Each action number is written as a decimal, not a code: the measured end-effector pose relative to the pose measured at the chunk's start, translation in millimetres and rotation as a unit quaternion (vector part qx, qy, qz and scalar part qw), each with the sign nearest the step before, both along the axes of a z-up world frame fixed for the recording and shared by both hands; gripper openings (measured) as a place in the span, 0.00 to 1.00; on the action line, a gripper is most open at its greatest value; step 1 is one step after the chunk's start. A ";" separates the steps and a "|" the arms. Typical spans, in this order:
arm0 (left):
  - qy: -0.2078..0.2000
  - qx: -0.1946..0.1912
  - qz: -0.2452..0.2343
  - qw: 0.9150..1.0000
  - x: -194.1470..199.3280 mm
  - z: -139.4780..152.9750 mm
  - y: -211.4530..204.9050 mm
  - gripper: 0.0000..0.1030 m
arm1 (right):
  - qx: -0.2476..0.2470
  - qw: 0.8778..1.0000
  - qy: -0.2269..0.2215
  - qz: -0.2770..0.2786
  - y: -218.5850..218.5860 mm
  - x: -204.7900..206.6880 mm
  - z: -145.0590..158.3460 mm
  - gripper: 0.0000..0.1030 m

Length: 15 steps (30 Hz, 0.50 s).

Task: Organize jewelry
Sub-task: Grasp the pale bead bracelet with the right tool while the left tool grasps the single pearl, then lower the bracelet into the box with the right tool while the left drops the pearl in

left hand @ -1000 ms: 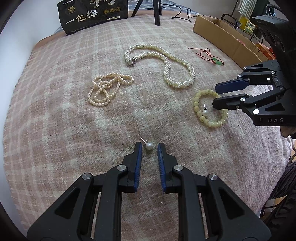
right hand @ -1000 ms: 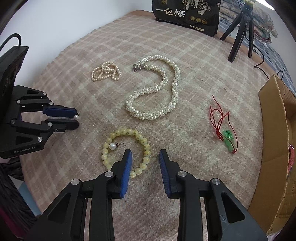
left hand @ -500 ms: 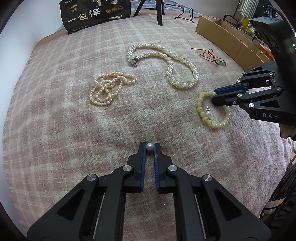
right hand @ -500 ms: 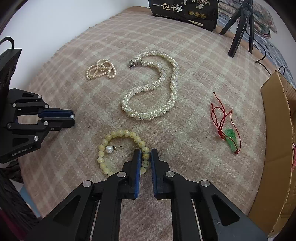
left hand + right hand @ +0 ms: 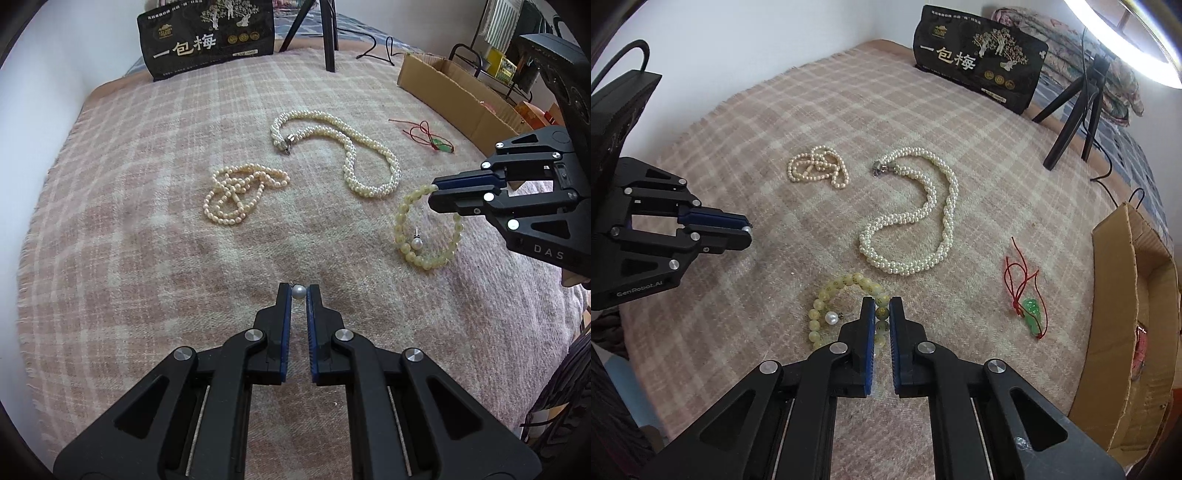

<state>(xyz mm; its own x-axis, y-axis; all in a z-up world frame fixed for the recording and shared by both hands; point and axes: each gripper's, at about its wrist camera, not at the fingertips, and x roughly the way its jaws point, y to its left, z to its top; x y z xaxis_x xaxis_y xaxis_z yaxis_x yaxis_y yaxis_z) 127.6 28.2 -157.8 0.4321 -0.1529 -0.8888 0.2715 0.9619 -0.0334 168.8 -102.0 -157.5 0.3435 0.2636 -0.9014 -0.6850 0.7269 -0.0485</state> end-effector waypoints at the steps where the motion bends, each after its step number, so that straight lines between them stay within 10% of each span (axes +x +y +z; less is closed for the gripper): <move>1: -0.002 -0.001 0.000 1.000 -1.4 2.0 0.4 0.06 | 0.000 1.000 -0.004 0.003 1.0 -2.5 2.7 0.06; 15: -0.039 -0.018 -0.012 0.999 -14.7 32.1 -14.5 0.06 | 0.007 0.998 -0.069 -0.009 -12.2 -20.3 48.2 0.06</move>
<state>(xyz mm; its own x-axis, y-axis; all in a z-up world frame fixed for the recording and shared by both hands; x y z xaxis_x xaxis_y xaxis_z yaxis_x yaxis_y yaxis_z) 113.0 13.7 -125.6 0.4960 -0.1959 -0.8460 0.2979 0.9535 -0.0461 148.6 -114.2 -109.3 0.4680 0.2687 -0.8419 -0.6597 0.7401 -0.1305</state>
